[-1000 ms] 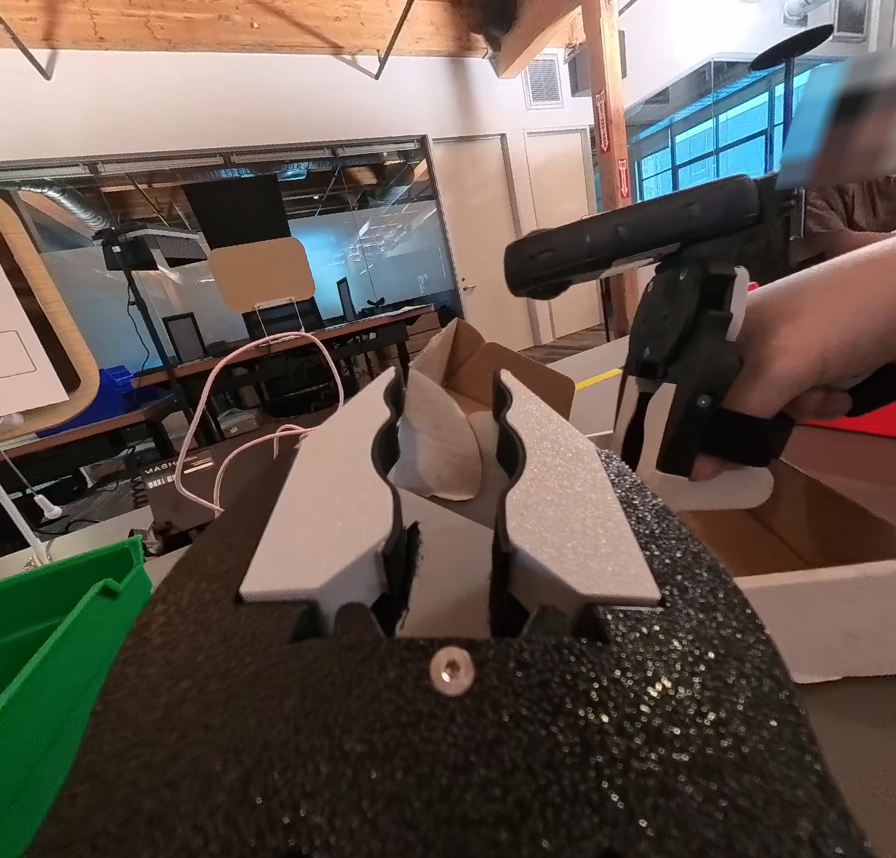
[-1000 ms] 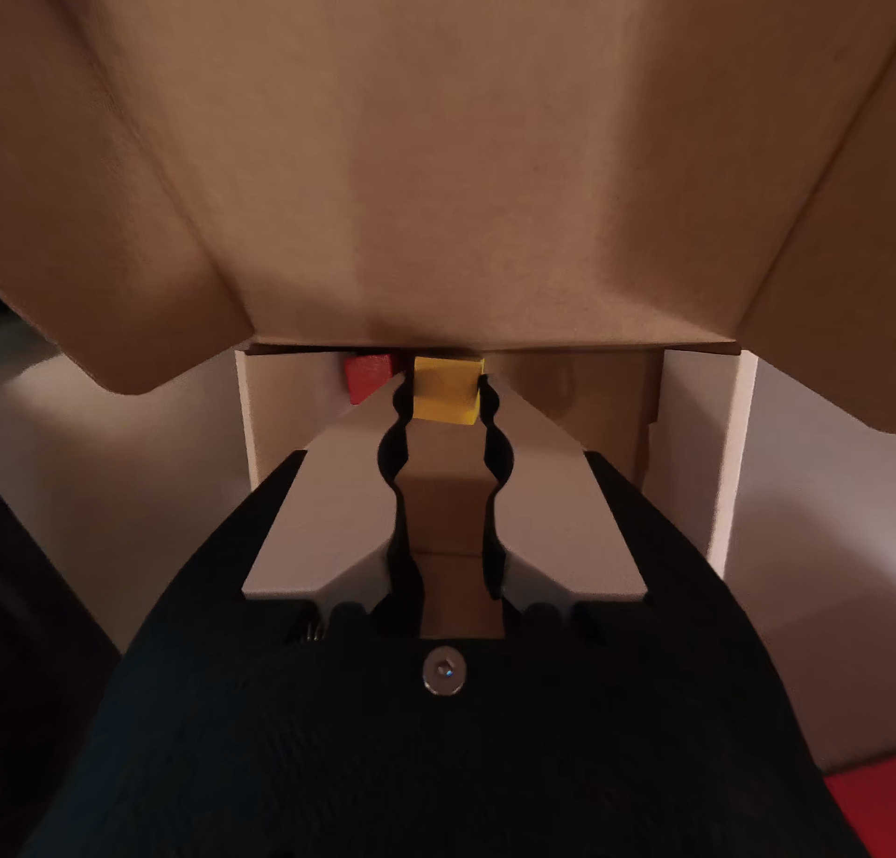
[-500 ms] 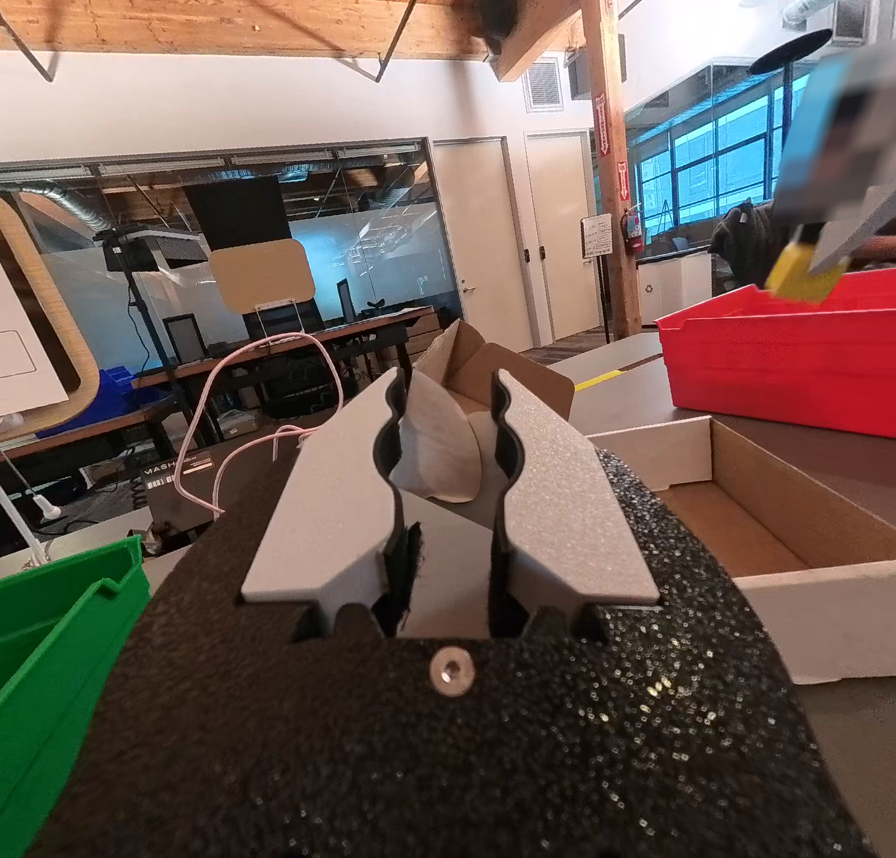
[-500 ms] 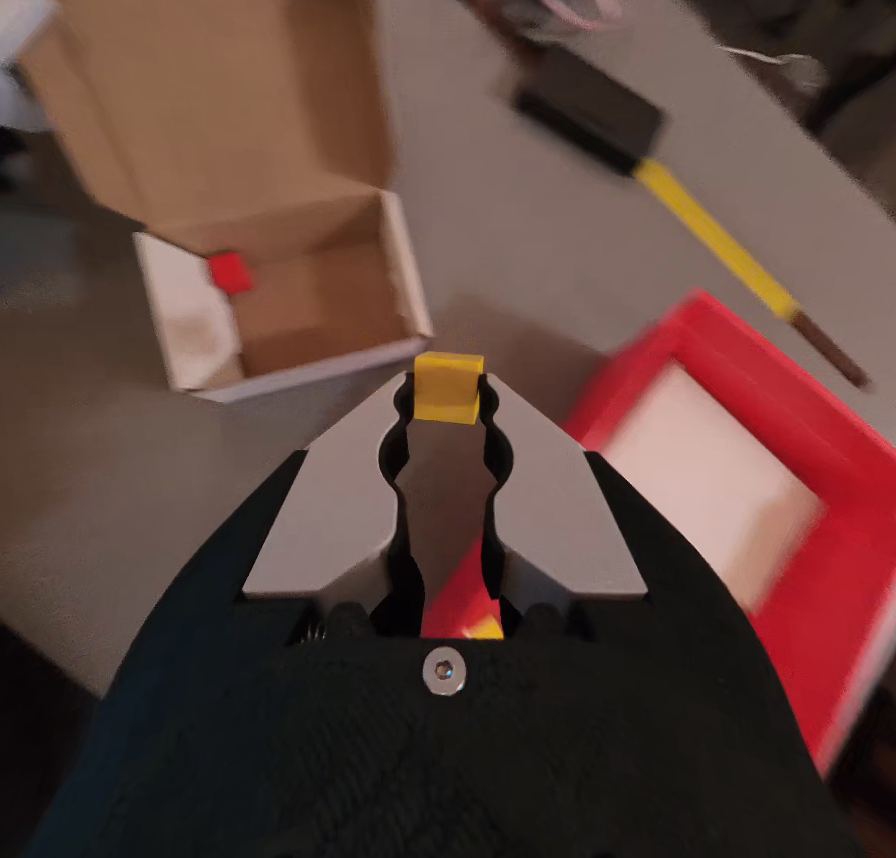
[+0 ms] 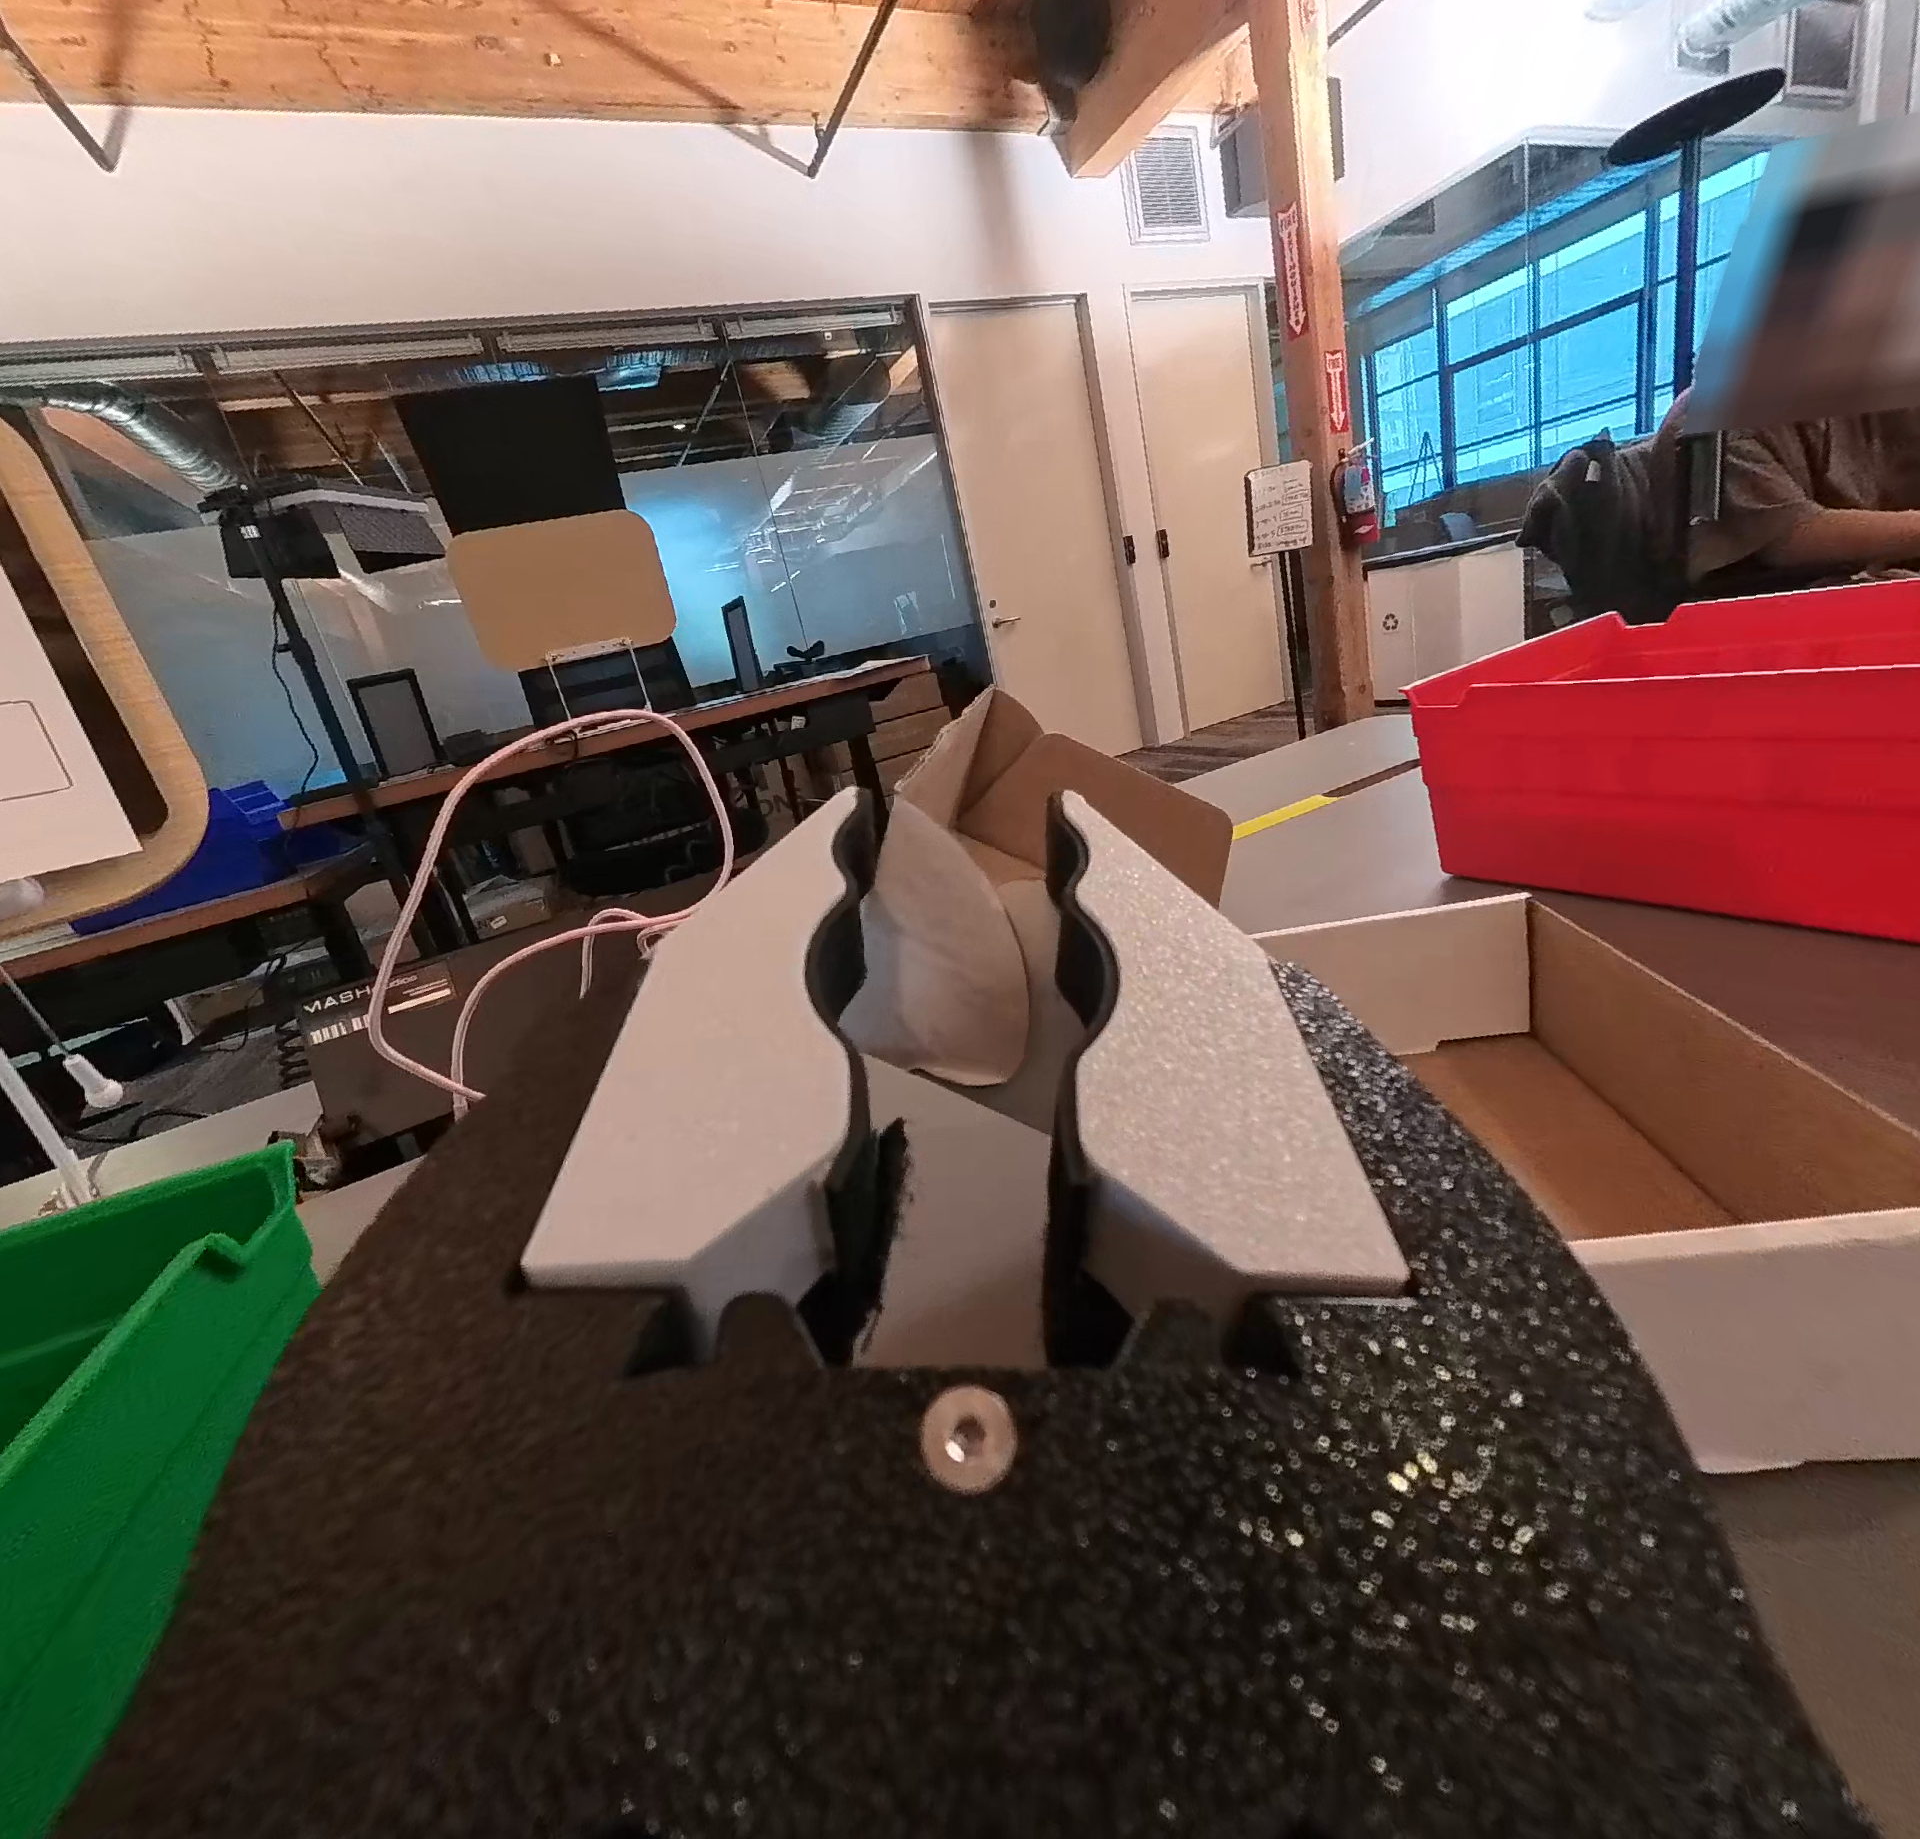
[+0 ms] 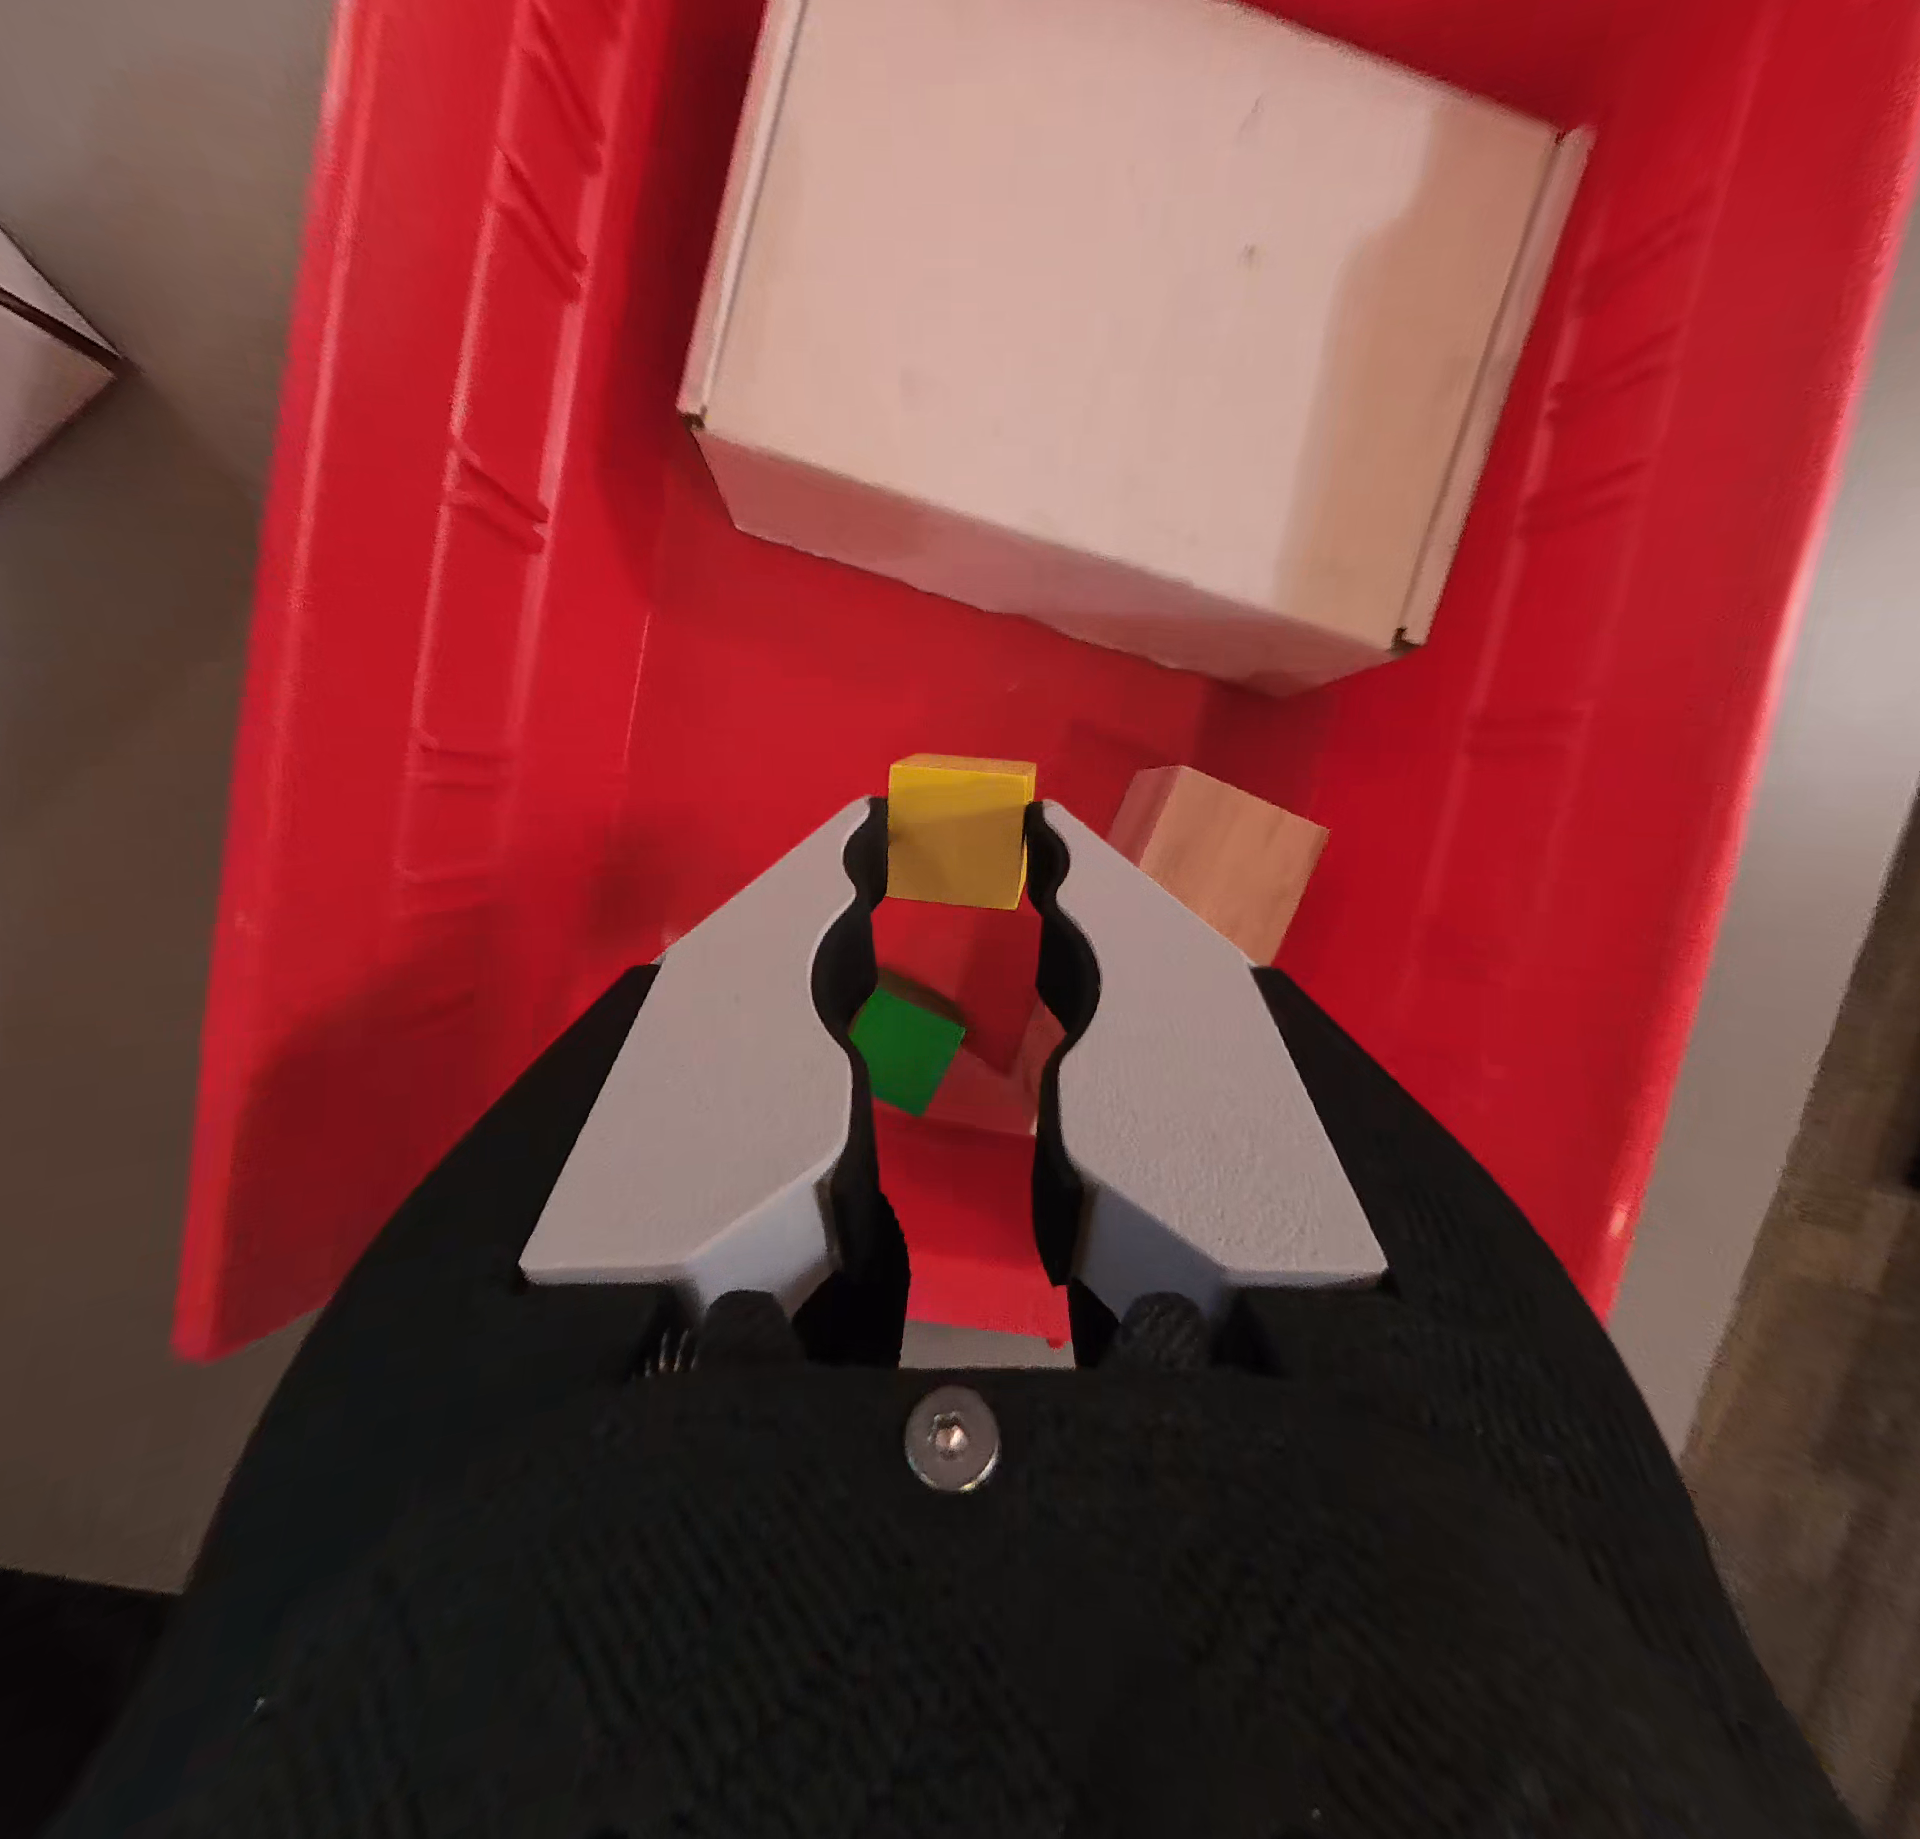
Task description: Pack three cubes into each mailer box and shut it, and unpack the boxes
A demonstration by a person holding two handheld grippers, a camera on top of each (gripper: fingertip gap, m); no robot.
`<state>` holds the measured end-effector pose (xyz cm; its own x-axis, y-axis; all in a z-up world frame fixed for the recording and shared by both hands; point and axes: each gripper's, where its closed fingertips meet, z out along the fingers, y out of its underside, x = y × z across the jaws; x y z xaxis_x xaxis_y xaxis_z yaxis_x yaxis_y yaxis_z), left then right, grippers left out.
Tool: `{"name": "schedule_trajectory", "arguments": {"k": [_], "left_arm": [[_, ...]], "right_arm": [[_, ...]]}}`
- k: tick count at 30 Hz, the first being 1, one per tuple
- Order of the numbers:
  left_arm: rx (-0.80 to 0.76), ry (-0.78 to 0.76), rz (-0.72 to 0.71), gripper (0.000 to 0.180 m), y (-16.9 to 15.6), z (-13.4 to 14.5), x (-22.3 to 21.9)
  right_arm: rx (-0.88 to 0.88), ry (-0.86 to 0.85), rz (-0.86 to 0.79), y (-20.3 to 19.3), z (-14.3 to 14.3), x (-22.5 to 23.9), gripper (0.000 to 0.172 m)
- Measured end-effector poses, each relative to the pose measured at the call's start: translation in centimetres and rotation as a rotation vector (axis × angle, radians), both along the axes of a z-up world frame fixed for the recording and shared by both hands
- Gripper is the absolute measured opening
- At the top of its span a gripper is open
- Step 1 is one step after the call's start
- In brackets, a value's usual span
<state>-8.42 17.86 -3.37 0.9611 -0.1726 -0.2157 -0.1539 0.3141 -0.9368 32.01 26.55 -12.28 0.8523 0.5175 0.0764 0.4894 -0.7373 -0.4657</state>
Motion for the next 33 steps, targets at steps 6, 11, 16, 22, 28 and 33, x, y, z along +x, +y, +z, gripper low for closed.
{"name": "schedule_trajectory", "arguments": {"k": [6, 11, 16, 22, 28, 33], "left_arm": [[0.009, 0.012, -0.005, 0.028, -0.1, 0.0, 0.1], [0.017, 0.022, -0.009, 0.027, -0.2, 0.1, 0.4], [0.016, 0.021, -0.011, 0.027, -0.2, 0.1, 0.4], [0.020, 0.026, -0.016, 0.026, -0.3, 0.2, 0.6], [0.022, 0.034, -0.013, 0.026, -0.3, 0.2, 0.6], [0.022, 0.038, -0.013, 0.026, -0.3, 0.2, 0.6]], "right_arm": [[-0.070, -0.052, -0.011, 0.1, -3.2, 0.4, 0.025], [-0.093, -0.073, -0.019, 0.4, -4.6, 0.4, 0.026], [-0.092, -0.056, -0.035, 0.5, -4.5, 0.3, 0.026], [0.146, -0.029, -0.071, 1.7, 0.8, -0.5, 0.053], [0.526, 0.221, 0.224, 0.3, 10.8, -10.2, 0.042], [0.409, 0.289, 0.774, -7.0, 8.8, -22.7, 0.030]]}}
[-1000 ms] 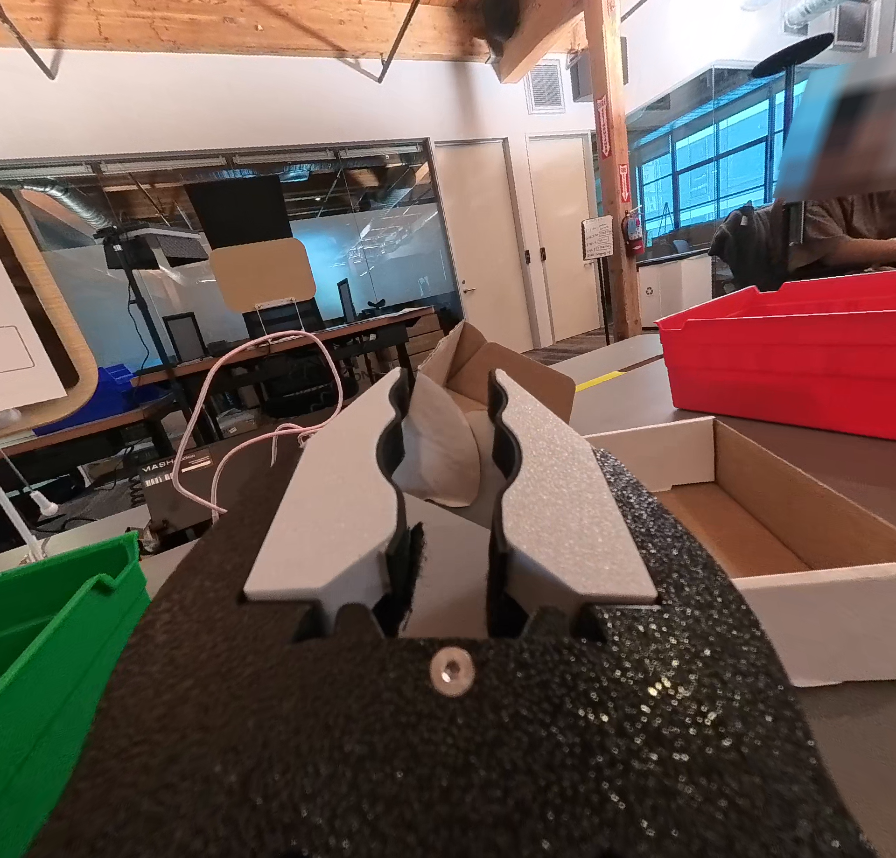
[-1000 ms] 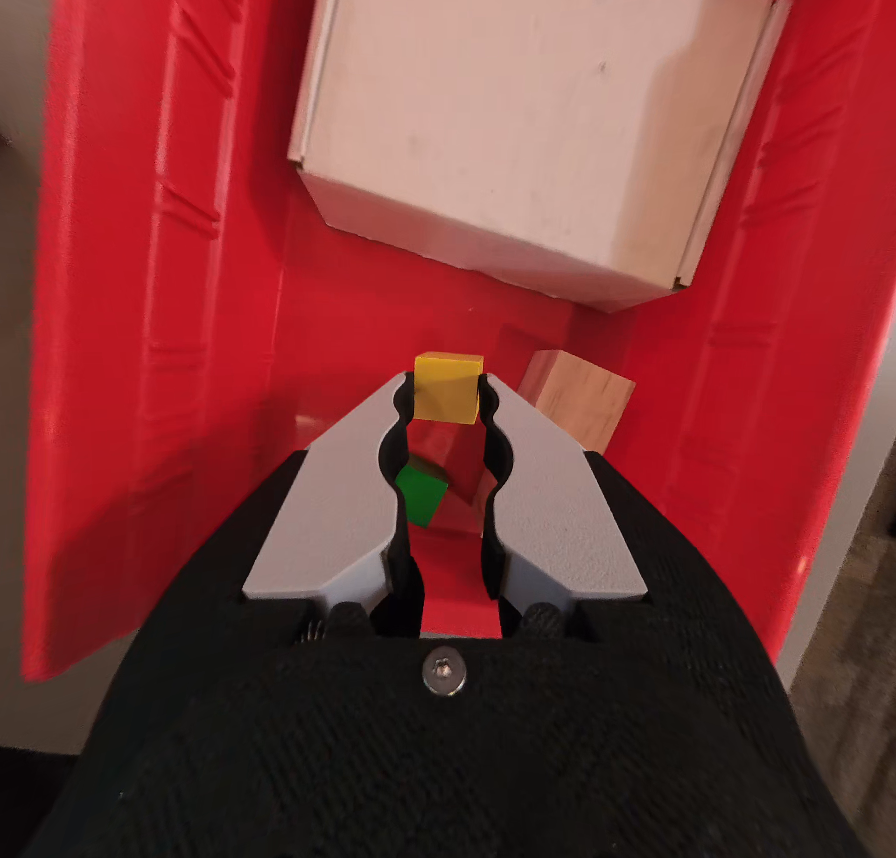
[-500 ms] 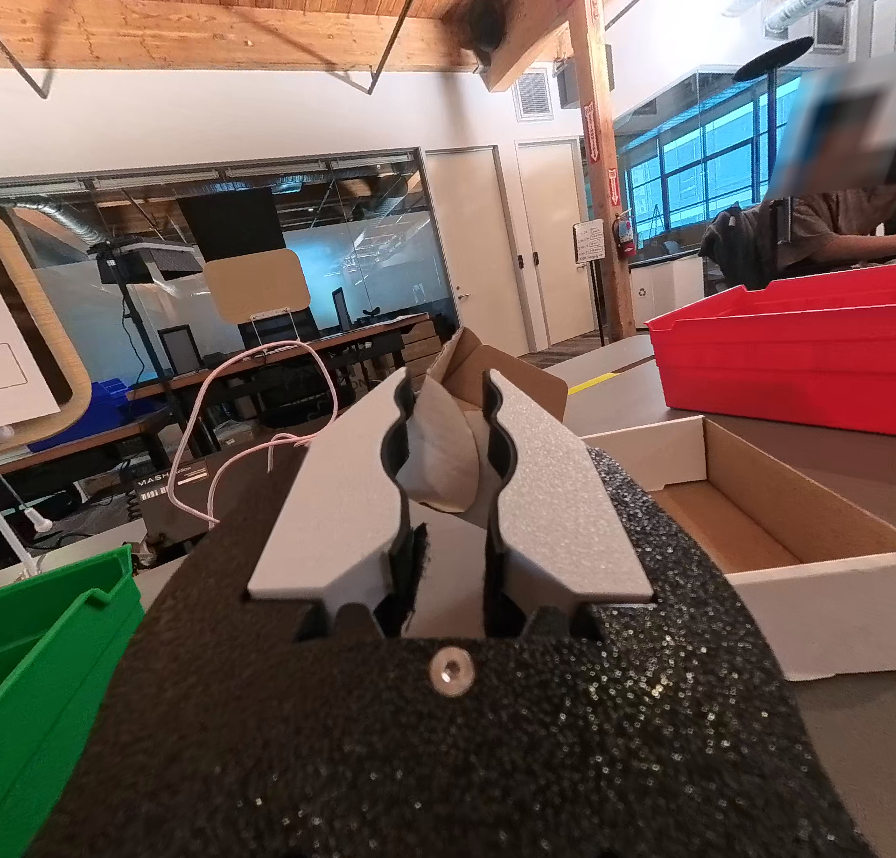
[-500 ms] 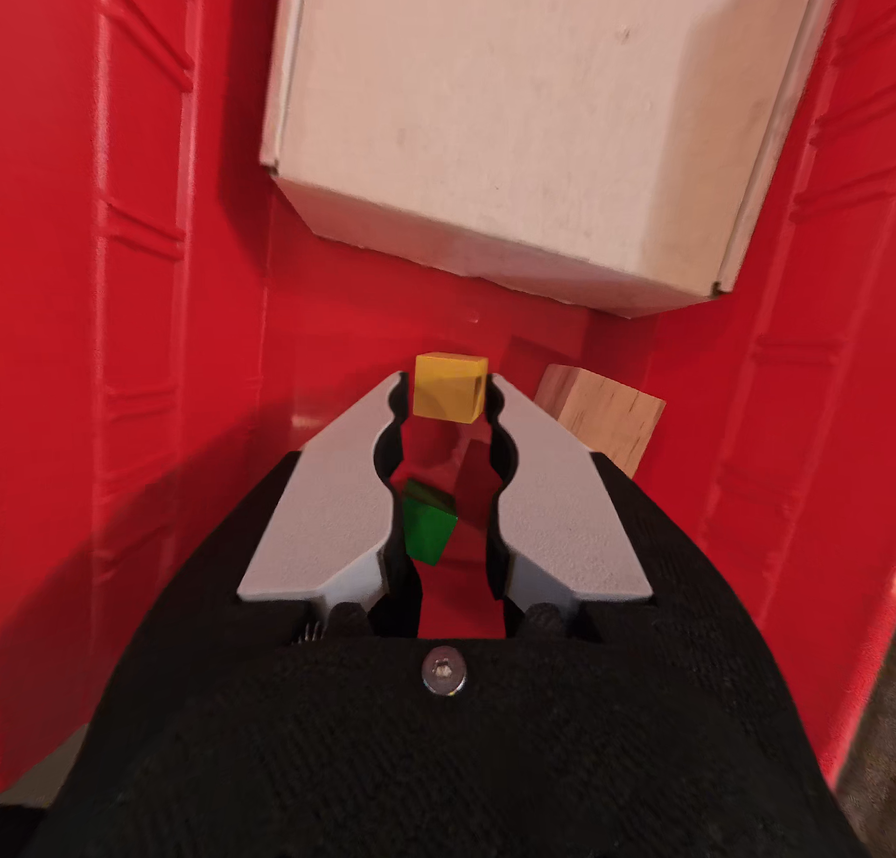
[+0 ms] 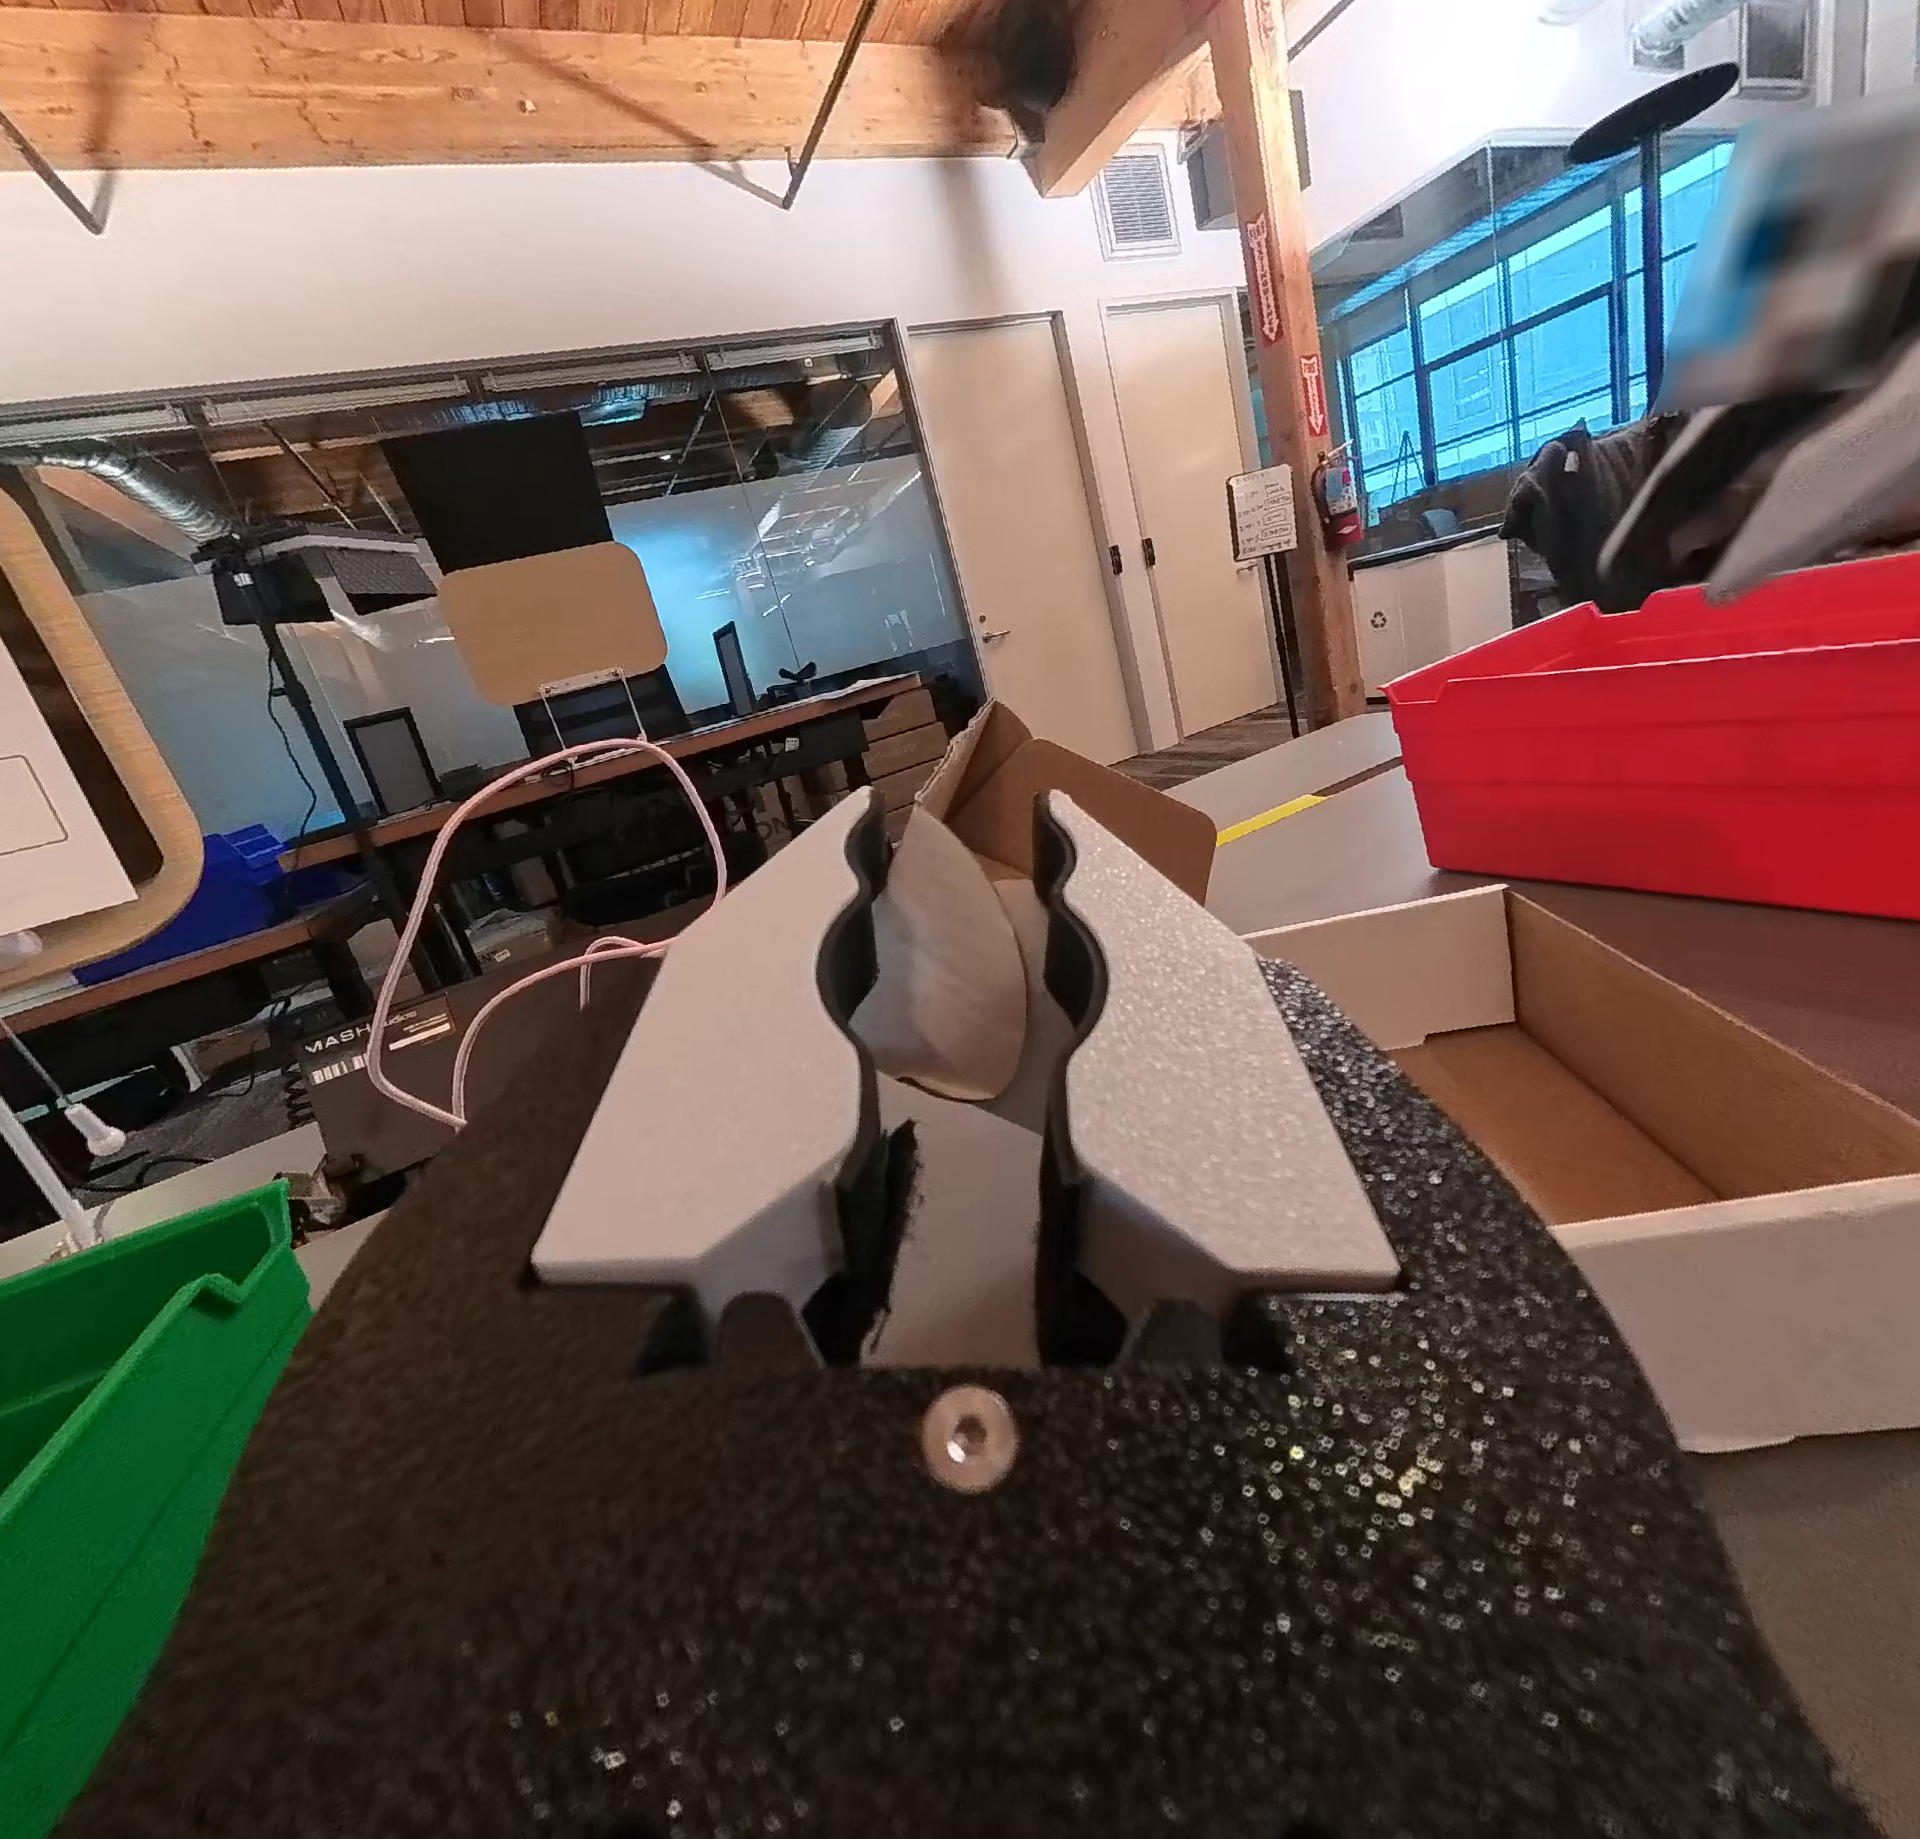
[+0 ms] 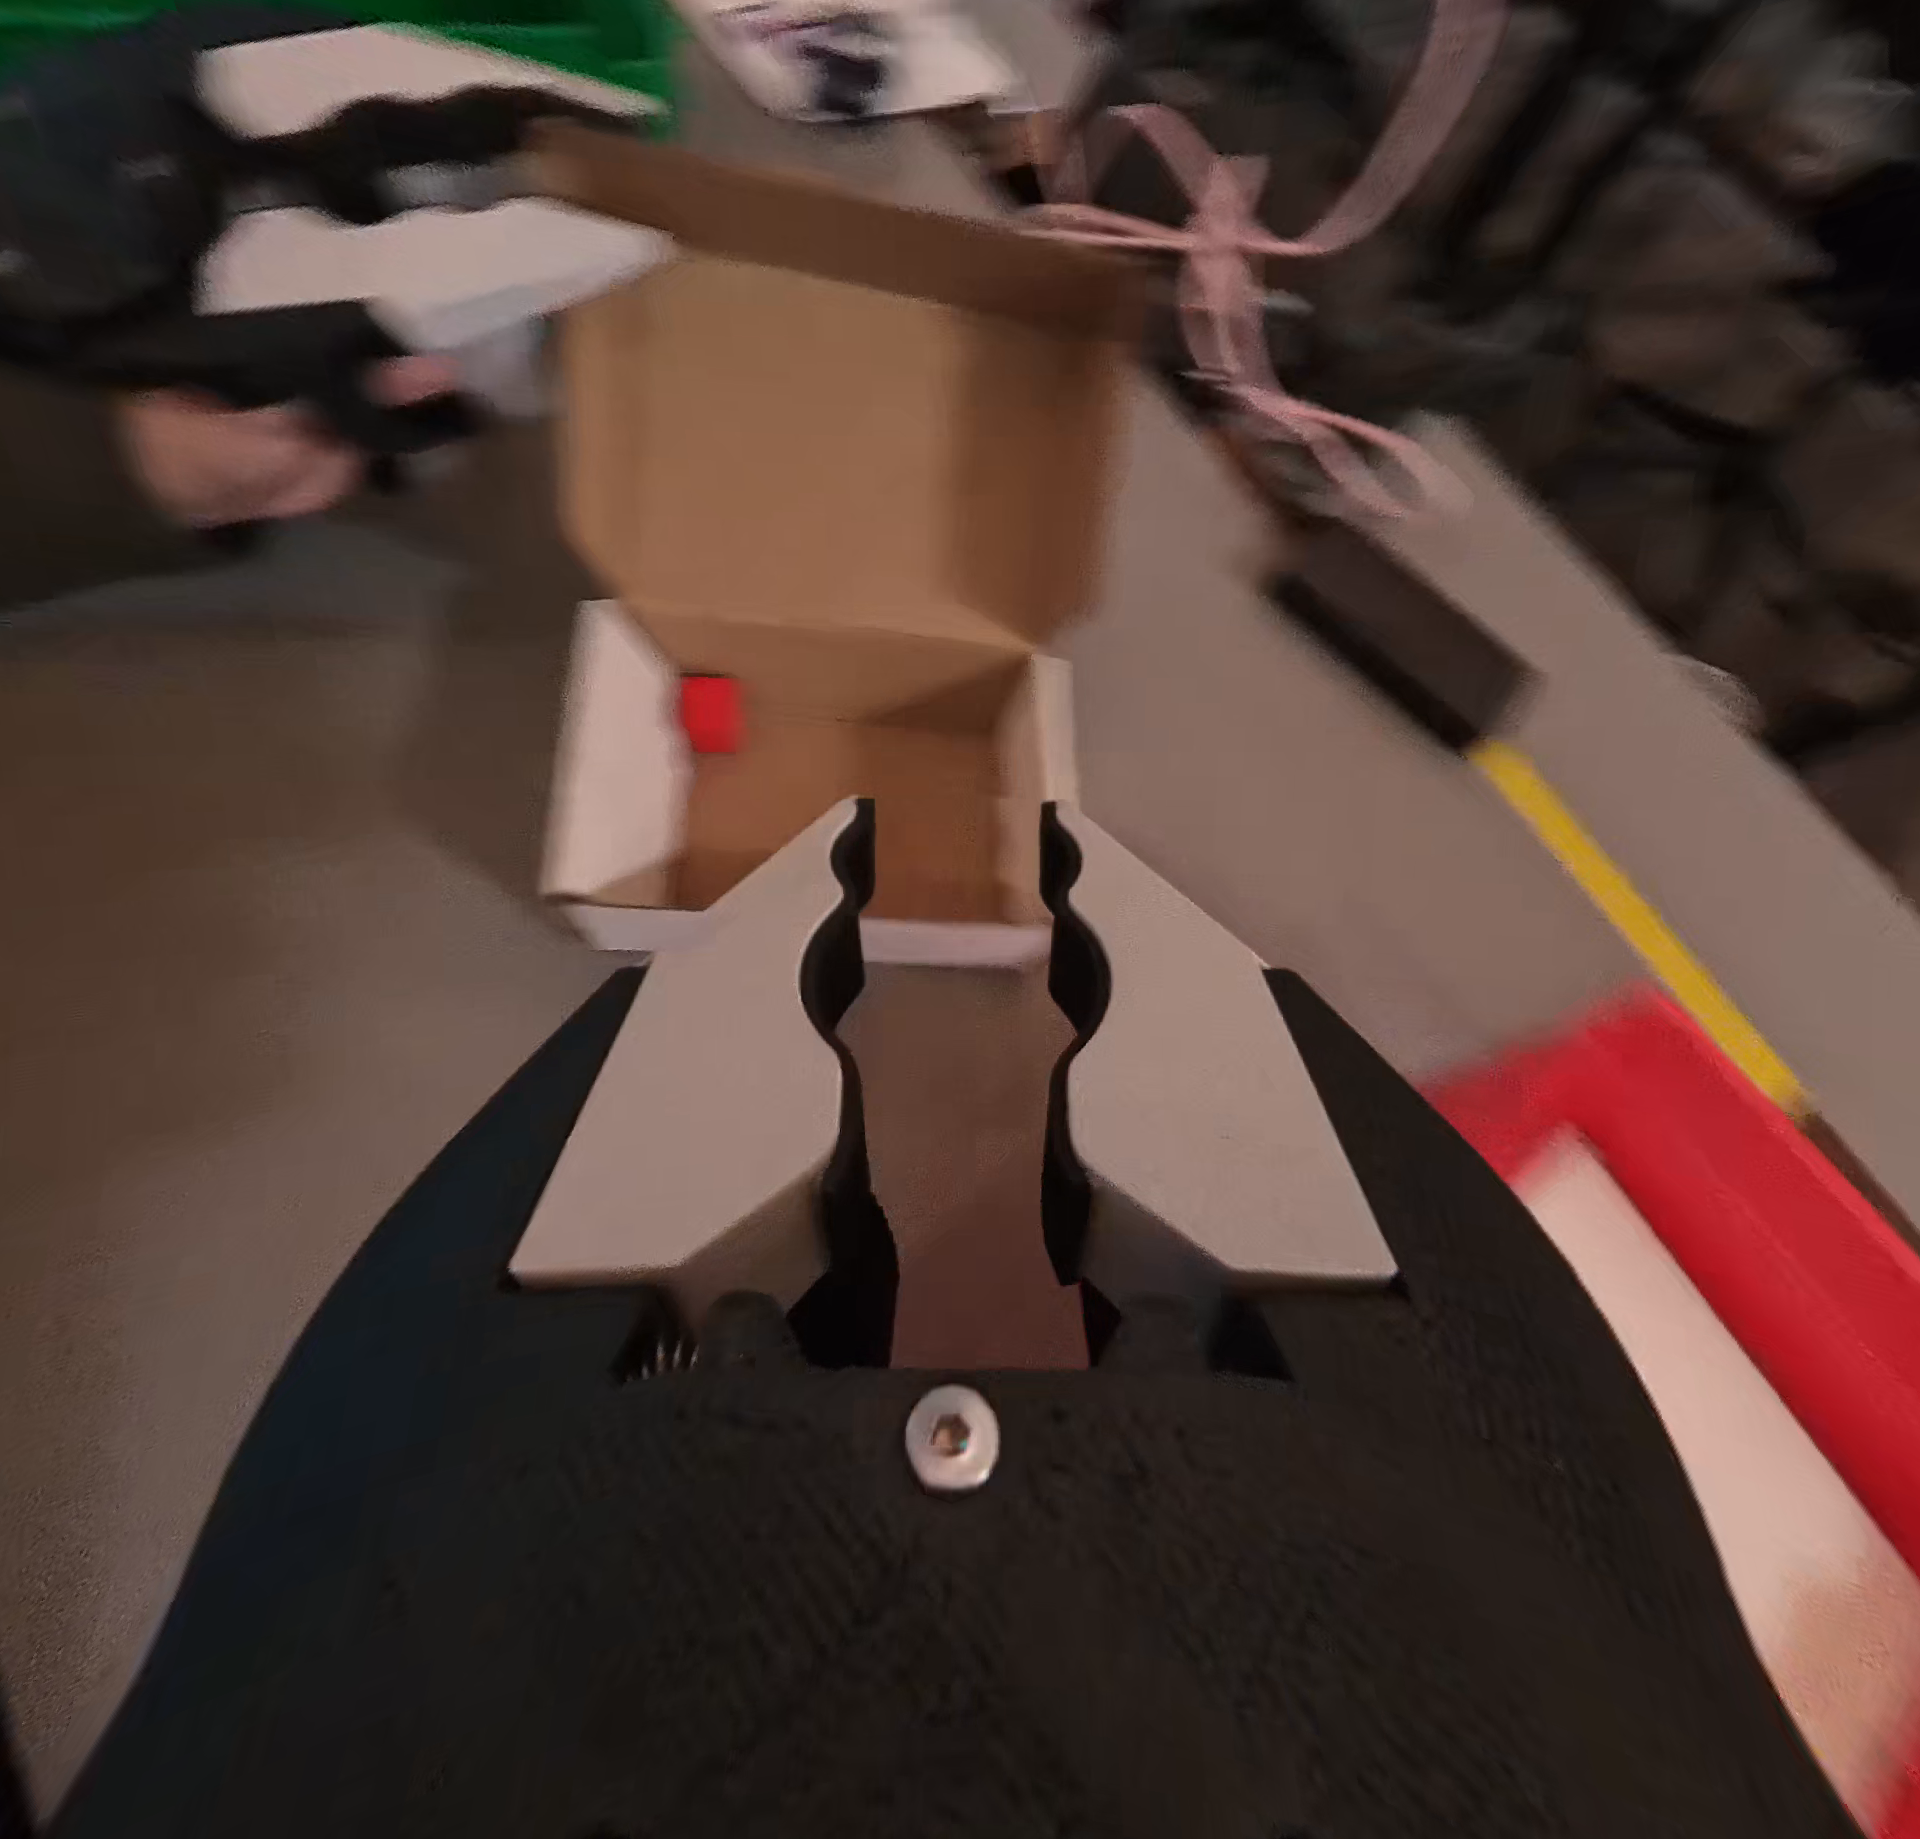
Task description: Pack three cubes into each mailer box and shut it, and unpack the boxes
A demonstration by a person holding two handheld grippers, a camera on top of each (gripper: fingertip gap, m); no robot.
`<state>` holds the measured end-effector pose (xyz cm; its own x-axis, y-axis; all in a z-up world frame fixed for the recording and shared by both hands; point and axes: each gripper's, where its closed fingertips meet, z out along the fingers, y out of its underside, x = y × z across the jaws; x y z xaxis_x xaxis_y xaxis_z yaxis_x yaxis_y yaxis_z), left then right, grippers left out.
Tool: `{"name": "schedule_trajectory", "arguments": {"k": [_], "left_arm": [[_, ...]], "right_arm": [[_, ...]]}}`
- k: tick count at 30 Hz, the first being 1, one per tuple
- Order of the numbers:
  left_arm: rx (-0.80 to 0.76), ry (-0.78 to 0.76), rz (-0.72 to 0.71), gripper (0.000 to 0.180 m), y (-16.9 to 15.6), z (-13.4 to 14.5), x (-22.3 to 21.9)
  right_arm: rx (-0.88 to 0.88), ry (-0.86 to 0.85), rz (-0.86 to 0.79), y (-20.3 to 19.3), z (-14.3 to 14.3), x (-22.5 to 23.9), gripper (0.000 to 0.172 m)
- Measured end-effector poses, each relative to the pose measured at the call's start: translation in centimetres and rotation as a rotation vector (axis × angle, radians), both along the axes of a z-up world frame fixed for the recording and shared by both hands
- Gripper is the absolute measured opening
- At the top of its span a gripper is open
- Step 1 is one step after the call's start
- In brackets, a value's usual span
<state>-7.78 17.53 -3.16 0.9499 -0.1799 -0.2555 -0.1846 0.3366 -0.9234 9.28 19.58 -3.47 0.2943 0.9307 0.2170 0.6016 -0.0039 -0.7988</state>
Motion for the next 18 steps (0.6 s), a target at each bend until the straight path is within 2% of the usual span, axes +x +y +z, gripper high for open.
{"name": "schedule_trajectory", "arguments": {"k": [2, 3, 6, 8, 13, 18], "left_arm": [[0.001, 0.001, 0.000, 0.026, 0.0, 0.0, 0.0], [0.002, 0.001, 0.000, 0.026, -0.1, 0.0, 0.0], [0.007, 0.011, -0.002, 0.026, -0.2, 0.1, 0.2], [0.009, 0.014, -0.004, 0.026, -0.2, 0.1, 0.3], [0.004, 0.008, -0.005, 0.026, -0.1, 0.1, 0.2], [0.002, 0.009, -0.005, 0.026, -0.1, 0.1, 0.2]], "right_arm": [[-0.112, -0.060, 0.245, -3.6, -2.6, -3.6, 0.027], [-0.142, -0.103, 0.298, -4.3, -4.0, -4.7, 0.027], [-0.105, -0.279, 0.332, -3.8, -7.9, -6.7, 0.027], [-0.116, -0.338, 0.353, -3.7, -9.4, -7.7, 0.030], [-0.236, -0.366, 0.384, -3.9, -11.2, -9.7, 0.042], [-0.277, -0.414, 0.356, -3.3, -13.0, -10.4, 0.044]]}}
